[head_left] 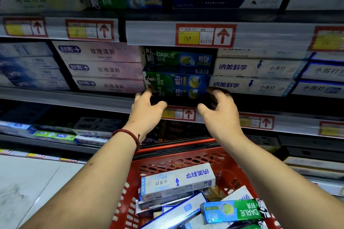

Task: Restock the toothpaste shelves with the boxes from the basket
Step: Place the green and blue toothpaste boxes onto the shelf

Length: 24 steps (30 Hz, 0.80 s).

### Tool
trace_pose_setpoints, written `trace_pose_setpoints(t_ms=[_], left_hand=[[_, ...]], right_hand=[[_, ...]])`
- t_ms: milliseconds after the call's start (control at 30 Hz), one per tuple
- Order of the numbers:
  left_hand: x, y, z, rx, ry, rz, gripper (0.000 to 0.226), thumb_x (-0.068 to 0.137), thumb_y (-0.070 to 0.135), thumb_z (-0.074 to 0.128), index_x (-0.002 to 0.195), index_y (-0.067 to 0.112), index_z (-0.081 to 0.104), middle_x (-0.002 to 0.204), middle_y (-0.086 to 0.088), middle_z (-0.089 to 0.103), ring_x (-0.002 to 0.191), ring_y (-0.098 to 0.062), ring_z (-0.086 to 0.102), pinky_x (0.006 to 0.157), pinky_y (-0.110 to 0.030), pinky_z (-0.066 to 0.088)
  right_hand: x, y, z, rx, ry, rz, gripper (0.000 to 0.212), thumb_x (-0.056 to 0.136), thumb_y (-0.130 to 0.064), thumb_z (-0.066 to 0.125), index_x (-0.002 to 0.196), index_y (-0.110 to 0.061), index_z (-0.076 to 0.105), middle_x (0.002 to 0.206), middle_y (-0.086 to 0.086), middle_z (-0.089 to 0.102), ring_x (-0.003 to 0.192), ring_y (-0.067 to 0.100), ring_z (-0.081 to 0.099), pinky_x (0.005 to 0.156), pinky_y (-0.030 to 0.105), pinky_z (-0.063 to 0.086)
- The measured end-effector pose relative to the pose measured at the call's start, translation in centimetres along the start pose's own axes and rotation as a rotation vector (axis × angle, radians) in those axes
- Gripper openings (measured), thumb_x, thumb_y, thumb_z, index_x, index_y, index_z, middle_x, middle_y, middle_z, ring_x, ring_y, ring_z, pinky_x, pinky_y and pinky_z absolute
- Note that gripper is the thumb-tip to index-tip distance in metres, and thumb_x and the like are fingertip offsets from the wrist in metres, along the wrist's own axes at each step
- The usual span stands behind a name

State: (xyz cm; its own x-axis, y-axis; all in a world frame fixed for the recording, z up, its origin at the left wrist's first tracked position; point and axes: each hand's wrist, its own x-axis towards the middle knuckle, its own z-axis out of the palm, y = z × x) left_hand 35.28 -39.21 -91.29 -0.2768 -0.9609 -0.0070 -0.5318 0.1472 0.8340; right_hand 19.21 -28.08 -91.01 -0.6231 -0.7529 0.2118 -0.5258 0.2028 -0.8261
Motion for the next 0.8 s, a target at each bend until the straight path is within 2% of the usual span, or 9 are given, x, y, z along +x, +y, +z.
trace_pose_setpoints(t_ms=[100,167,300,467,633,800], left_hand=[[-1.5,1.0,-0.6,0.121,-0.036,0.107,0.061,0.102,0.041,0.054,0.157,0.024,0.034,0.167,-0.004,0.022,0.154,-0.023,0.019,0.121,-0.039,0.023],[-2.6,1.5,-0.7,0.178,-0.043,0.198,0.061,0.103,0.044,0.052,0.157,0.024,0.034,0.165,-0.003,0.027,0.153,-0.022,0.022,0.121,-0.039,0.025],[-4.9,2.6,-0.7,0.202,-0.071,0.313,0.06,0.1,0.044,0.056,0.155,0.028,0.038,0.158,0.006,0.036,0.147,-0.017,0.033,0.12,-0.039,0.031],[-8.8,2.8,-0.1,0.244,-0.134,0.41,0.059,0.098,0.04,0.062,0.152,0.027,0.044,0.152,0.006,0.044,0.142,-0.013,0.04,0.116,-0.028,0.031],[-11.9,0.7,2.1,0.351,-0.256,0.428,0.065,0.091,0.051,0.056,0.149,0.025,0.047,0.145,0.002,0.05,0.137,-0.021,0.045,0.115,-0.04,0.037],[-14.6,-1.2,5.5,0.433,-0.407,0.423,0.072,0.085,0.053,0.054,0.15,0.025,0.045,0.147,0.0,0.049,0.136,-0.024,0.047,0.114,-0.044,0.038]], right_hand=[[-1.0,-0.7,-1.1,-0.064,-0.04,-0.073,0.055,0.093,-0.025,0.067,0.145,-0.016,0.05,0.144,0.004,0.048,0.129,0.021,0.05,0.11,0.035,0.041],[-1.7,-1.0,-2.1,-0.088,-0.061,-0.133,0.057,0.093,-0.027,0.068,0.146,-0.018,0.048,0.143,0.0,0.047,0.129,0.019,0.049,0.109,0.034,0.041],[-3.1,-1.3,-4.3,-0.147,-0.102,-0.221,0.061,0.092,-0.03,0.07,0.147,-0.019,0.047,0.143,-0.005,0.046,0.13,0.011,0.046,0.108,0.025,0.037],[-6.2,0.0,-6.7,-0.232,-0.206,-0.252,0.066,0.091,-0.034,0.072,0.149,-0.022,0.044,0.149,-0.006,0.043,0.136,0.009,0.042,0.103,0.016,0.027],[-8.8,1.8,-8.4,-0.324,-0.273,-0.264,0.067,0.089,-0.033,0.074,0.147,-0.018,0.046,0.147,-0.001,0.047,0.136,0.014,0.043,0.103,0.013,0.025],[-10.9,4.6,-9.3,-0.376,-0.357,-0.215,0.068,0.087,-0.033,0.077,0.146,-0.019,0.048,0.141,0.0,0.051,0.128,0.015,0.05,0.101,0.017,0.033]])
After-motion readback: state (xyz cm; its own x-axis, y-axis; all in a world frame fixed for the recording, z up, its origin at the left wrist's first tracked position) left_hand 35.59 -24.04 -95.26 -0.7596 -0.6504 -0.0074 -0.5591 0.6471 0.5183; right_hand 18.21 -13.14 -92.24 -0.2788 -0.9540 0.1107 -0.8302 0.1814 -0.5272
